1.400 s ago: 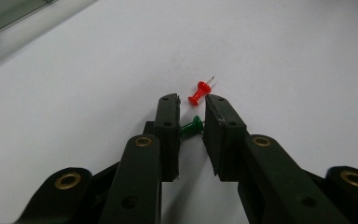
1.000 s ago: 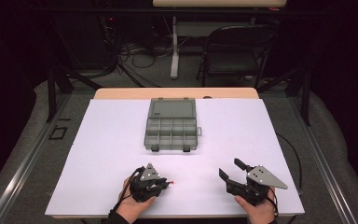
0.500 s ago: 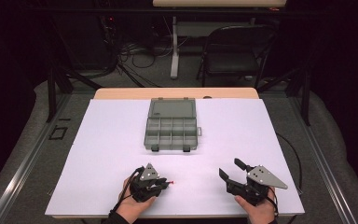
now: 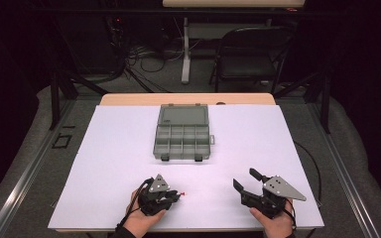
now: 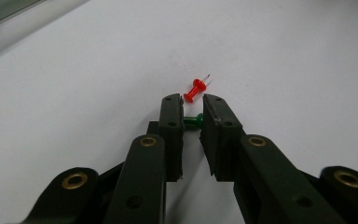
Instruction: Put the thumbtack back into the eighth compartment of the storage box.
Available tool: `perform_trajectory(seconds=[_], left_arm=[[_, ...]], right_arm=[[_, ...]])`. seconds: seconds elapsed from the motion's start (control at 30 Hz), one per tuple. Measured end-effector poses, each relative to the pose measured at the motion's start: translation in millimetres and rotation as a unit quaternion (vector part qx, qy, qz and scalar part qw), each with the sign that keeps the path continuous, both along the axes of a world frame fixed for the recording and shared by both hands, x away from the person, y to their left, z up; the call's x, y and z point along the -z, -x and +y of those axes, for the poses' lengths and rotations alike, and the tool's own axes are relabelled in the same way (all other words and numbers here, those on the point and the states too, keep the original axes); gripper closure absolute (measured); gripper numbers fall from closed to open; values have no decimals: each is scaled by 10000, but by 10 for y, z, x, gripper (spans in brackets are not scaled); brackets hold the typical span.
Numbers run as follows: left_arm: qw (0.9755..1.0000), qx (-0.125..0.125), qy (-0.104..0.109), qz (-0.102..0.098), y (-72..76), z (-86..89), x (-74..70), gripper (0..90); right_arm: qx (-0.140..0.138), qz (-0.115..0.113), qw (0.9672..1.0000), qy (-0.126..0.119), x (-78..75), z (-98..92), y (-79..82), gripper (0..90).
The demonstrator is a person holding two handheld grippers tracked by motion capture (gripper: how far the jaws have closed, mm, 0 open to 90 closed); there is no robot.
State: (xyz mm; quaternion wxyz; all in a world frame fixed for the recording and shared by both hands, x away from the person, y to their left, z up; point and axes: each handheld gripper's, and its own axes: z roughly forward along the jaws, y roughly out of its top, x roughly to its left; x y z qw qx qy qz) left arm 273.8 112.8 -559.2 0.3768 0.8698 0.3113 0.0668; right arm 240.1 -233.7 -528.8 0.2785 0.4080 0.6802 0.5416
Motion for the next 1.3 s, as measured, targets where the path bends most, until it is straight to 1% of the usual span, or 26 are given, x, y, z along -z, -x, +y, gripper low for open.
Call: perform_trajectory(seconds=[0.2, 0.33, 0.37, 0.43, 0.47, 0.53, 0.7, 0.83, 0.87, 0.97, 1.1, 1.3], left_arm=[[10000, -2, -15, 18, -1, 10, -8, 793], [10000, -25, -11, 48, 4, 18, -11, 748], [10000, -13, -12, 50, 6, 24, -19, 732], [10000, -10, 52, 64, 11, 25, -28, 689], [10000, 6, 56, 42, 9, 26, -31, 662], [9999, 48, 65, 64, 7, 22, -29, 597], [9999, 63, 143, 59, 4, -12, -7, 516], [9999, 17, 95, 53, -11, -47, 18, 531], [10000, 8, 73, 2, -11, -54, 19, 542], [10000, -15, 53, -21, -6, -64, 19, 598], [10000, -15, -49, -18, 12, -70, 5, 677], [10000, -46, -4, 53, 8, -68, 0, 690]], right_arm=[[1, 0, 10000, 5, -1, 0, 1, 297], [0, 2, 10000, 4, -1, -1, 2, 297], [2, 3, 10000, 3, -1, -1, 1, 297], [1, -2, 10000, 2, -1, -3, 2, 297], [-1, -4, 10000, -4, 0, -3, 0, 297], [0, 2, 10000, -10, 0, -2, 0, 297], [-2, 3, 10000, 2, -1, 0, 1, 297], [-3, 13, 10000, 3, 1, 2, -2, 297], [-10, 1, 10000, 2, 1, 4, -2, 297], [-9, 0, 10000, 13, 0, 3, 0, 297], [-4, 10, 10000, 0, 2, 1, -1, 297], [-5, 9, 10000, -3, 1, 1, -2, 297]])
